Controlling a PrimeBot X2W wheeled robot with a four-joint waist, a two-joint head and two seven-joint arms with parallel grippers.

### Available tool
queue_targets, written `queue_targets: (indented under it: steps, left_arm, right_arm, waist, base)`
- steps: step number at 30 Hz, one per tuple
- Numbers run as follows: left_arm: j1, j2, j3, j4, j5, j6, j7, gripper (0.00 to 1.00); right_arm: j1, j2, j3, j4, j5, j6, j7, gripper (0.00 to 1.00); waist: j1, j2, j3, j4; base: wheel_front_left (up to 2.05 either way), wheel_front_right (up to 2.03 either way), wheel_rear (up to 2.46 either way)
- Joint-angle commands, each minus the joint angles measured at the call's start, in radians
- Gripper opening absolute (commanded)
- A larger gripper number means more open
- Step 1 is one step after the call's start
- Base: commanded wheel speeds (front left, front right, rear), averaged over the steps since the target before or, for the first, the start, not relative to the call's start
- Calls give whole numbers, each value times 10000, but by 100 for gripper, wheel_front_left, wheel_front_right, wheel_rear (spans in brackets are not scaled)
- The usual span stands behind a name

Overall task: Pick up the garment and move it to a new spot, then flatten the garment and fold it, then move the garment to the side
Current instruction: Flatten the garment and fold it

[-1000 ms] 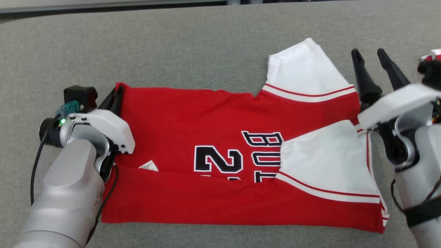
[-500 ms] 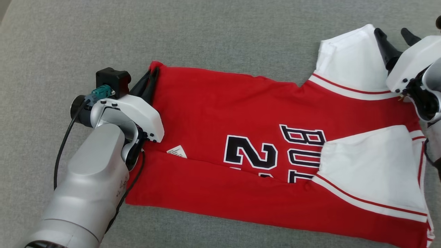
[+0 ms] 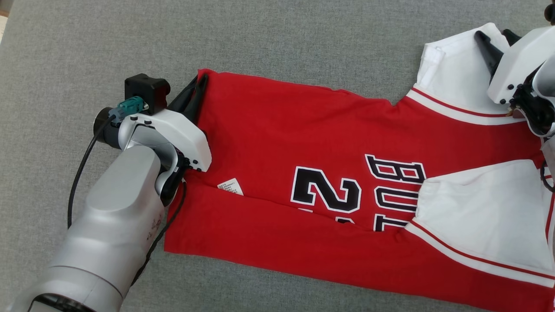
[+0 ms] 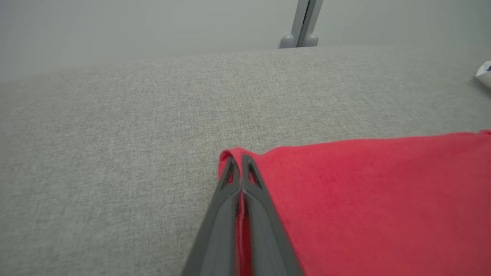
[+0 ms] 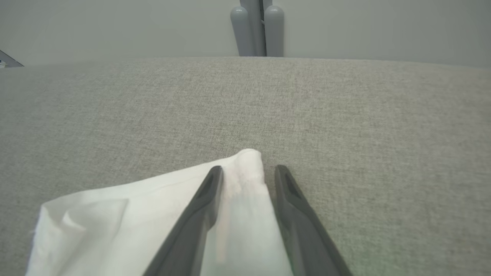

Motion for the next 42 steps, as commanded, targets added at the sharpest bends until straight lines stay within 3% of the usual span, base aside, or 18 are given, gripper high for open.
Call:
queue_targets:
  steps: [1, 6, 15, 22, 32, 42]
  left_arm:
    - [-189, 88, -31, 34, -87, -15, -66, 0]
    - [-264, 168, -179, 167, -261, -15, -88, 0]
    - [-564, 312, -416, 285, -414, -16, -131, 0]
    - [-957, 403, -145, 396, -395, 77, -138, 0]
    - [-190, 458, 215, 204, 80, 114, -141, 0]
    - [1119, 801, 400, -461, 401, 12, -142, 0]
  right_arm:
    - [-35, -30, 82, 65, 101, 0, -26, 0]
    - [-194, -204, 468, 21, 367, 0, -538, 0]
    - [-605, -563, 1071, 89, 176, -2, -2606, 0]
    - [-986, -424, 1731, 384, -247, -2, -4103, 0]
    - [-205, -312, 2411, 440, 564, 0, -5113, 0]
    - [1600, -831, 2907, -1054, 2165, 0, -5591, 0]
  waist:
    - [0, 0, -3, -1]
    - [0, 0, -60, -45]
    - [0, 0, -209, -154]
    - [0, 0, -310, -275]
    - [0, 0, -1011, -469]
    - [0, 0, -1923, -725]
  base:
    - [0, 0, 0]
    - [0, 0, 0]
    - [0, 0, 0]
    - [0, 0, 0]
    - [0, 0, 0]
    - [0, 0, 0]
